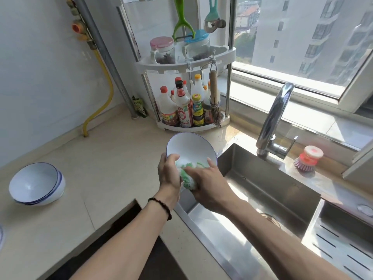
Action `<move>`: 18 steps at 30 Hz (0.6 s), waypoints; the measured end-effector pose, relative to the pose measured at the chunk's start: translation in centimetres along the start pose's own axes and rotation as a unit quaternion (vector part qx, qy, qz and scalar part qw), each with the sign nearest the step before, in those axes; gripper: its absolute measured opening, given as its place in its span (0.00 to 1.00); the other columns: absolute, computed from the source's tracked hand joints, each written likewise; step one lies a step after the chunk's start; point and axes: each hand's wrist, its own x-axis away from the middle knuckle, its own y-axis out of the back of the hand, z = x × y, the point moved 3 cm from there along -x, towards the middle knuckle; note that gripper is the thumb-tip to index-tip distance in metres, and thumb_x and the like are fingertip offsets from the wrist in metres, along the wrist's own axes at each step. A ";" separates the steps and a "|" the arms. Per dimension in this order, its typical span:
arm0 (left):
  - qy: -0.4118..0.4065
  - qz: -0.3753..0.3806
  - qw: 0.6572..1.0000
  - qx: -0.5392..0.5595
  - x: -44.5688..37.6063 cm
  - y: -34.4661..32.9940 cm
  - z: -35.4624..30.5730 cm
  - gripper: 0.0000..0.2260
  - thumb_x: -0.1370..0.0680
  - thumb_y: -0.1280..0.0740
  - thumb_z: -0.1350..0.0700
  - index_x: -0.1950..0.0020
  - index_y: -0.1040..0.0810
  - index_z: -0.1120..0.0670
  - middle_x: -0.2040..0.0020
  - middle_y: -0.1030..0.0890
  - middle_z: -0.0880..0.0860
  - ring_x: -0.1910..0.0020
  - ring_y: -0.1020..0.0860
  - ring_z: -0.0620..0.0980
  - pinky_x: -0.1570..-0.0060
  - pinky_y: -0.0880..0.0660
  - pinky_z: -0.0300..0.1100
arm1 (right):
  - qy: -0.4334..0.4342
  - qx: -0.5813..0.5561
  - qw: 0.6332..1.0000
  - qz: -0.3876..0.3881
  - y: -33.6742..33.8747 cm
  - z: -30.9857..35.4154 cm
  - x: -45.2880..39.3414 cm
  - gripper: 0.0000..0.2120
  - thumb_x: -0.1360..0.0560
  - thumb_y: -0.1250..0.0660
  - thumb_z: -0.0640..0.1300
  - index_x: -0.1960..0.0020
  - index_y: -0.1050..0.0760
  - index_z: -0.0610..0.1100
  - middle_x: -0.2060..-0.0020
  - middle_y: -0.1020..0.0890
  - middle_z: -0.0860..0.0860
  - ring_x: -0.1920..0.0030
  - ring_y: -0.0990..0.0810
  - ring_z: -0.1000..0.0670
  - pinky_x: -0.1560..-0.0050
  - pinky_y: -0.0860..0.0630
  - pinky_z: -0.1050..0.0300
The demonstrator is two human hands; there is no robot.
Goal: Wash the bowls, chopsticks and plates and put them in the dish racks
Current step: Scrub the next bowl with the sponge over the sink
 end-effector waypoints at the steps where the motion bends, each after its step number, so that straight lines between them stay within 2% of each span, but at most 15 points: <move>1: -0.016 -0.007 0.999 -0.033 -0.3 0.4 -0.3 0.16 0.36 0.35 0.52 0.53 0.23 0.59 0.56 0.21 0.58 0.60 0.23 0.55 0.64 0.27 0.45 | 0.011 0.030 0.998 0.044 -0.1 -0.3 0.5 0.26 0.23 0.37 0.39 0.26 0.31 0.54 0.42 0.17 0.51 0.36 0.23 0.47 0.22 0.58 0.37; 3: -0.056 0.008 0.990 -0.130 -0.8 1.1 -1.1 0.11 0.38 0.35 0.49 0.62 0.23 0.54 0.60 0.22 0.56 0.60 0.24 0.55 0.63 0.29 0.47 | 0.030 0.101 0.991 0.078 0.3 -1.8 1.2 0.31 0.20 0.41 0.38 0.21 0.41 0.57 0.32 0.23 0.53 0.24 0.37 0.50 0.25 0.71 0.37; 5: -0.096 0.010 0.976 -0.196 -0.8 1.1 -1.4 0.13 0.38 0.36 0.46 0.62 0.23 0.54 0.62 0.22 0.56 0.58 0.25 0.56 0.59 0.30 0.49 | 0.016 0.113 0.990 0.083 0.5 -2.5 1.1 0.34 0.23 0.41 0.35 0.21 0.42 0.58 0.28 0.27 0.53 0.20 0.46 0.52 0.29 0.75 0.39; 7: -0.119 -0.031 0.974 -0.191 -0.5 0.8 -1.7 0.14 0.36 0.37 0.48 0.61 0.26 0.58 0.64 0.25 0.54 0.61 0.28 0.55 0.59 0.32 0.48 | -0.012 0.029 0.992 0.119 0.1 -1.3 0.5 0.36 0.25 0.42 0.32 0.21 0.41 0.57 0.27 0.29 0.51 0.20 0.47 0.49 0.27 0.73 0.39; 9: -0.141 -0.036 0.971 -0.190 -0.5 0.7 -1.7 0.12 0.35 0.38 0.50 0.61 0.26 0.58 0.65 0.26 0.53 0.61 0.29 0.54 0.59 0.32 0.49 | -0.013 -0.062 0.987 0.147 -0.5 -0.5 0.4 0.37 0.25 0.44 0.32 0.21 0.42 0.57 0.26 0.30 0.49 0.20 0.47 0.46 0.24 0.70 0.39; 10: -0.145 -0.017 0.968 -0.203 -0.5 0.7 -1.9 0.10 0.35 0.38 0.50 0.62 0.25 0.56 0.65 0.24 0.53 0.61 0.28 0.55 0.59 0.30 0.50 | -0.005 -0.063 0.987 0.148 -0.4 -0.7 0.7 0.36 0.24 0.45 0.32 0.21 0.43 0.58 0.25 0.30 0.50 0.19 0.49 0.47 0.25 0.72 0.39; 12: -0.141 0.015 0.962 -0.232 -0.9 0.8 -2.1 0.08 0.35 0.38 0.49 0.63 0.22 0.51 0.61 0.20 0.57 0.57 0.24 0.58 0.57 0.27 0.54 | 0.008 0.032 0.991 0.133 -0.2 -2.2 0.9 0.35 0.21 0.44 0.35 0.20 0.46 0.59 0.25 0.32 0.52 0.19 0.51 0.51 0.29 0.76 0.39; 14: -0.137 0.005 0.964 -0.226 -0.9 0.7 -2.4 0.08 0.35 0.38 0.49 0.63 0.22 0.50 0.60 0.19 0.58 0.57 0.24 0.59 0.58 0.28 0.52 | -0.003 0.095 0.990 0.108 -0.1 -2.8 0.5 0.36 0.23 0.41 0.36 0.20 0.46 0.59 0.24 0.33 0.54 0.20 0.50 0.53 0.30 0.76 0.39; 16: -0.145 -0.020 0.967 -0.207 -0.4 0.5 -2.6 0.08 0.36 0.39 0.49 0.65 0.26 0.53 0.65 0.24 0.55 0.61 0.28 0.56 0.60 0.32 0.48 | -0.024 0.010 0.994 0.109 -0.2 -1.4 0.0 0.37 0.25 0.42 0.34 0.20 0.44 0.58 0.25 0.31 0.51 0.20 0.48 0.51 0.27 0.73 0.39; 18: -0.138 -0.016 0.966 -0.219 -0.4 0.5 -2.6 0.08 0.36 0.38 0.49 0.67 0.30 0.53 0.66 0.28 0.52 0.63 0.31 0.53 0.61 0.35 0.47 | -0.026 -0.083 0.988 0.128 -0.9 -0.4 0.0 0.38 0.26 0.43 0.32 0.20 0.43 0.58 0.26 0.29 0.50 0.20 0.47 0.48 0.27 0.74 0.42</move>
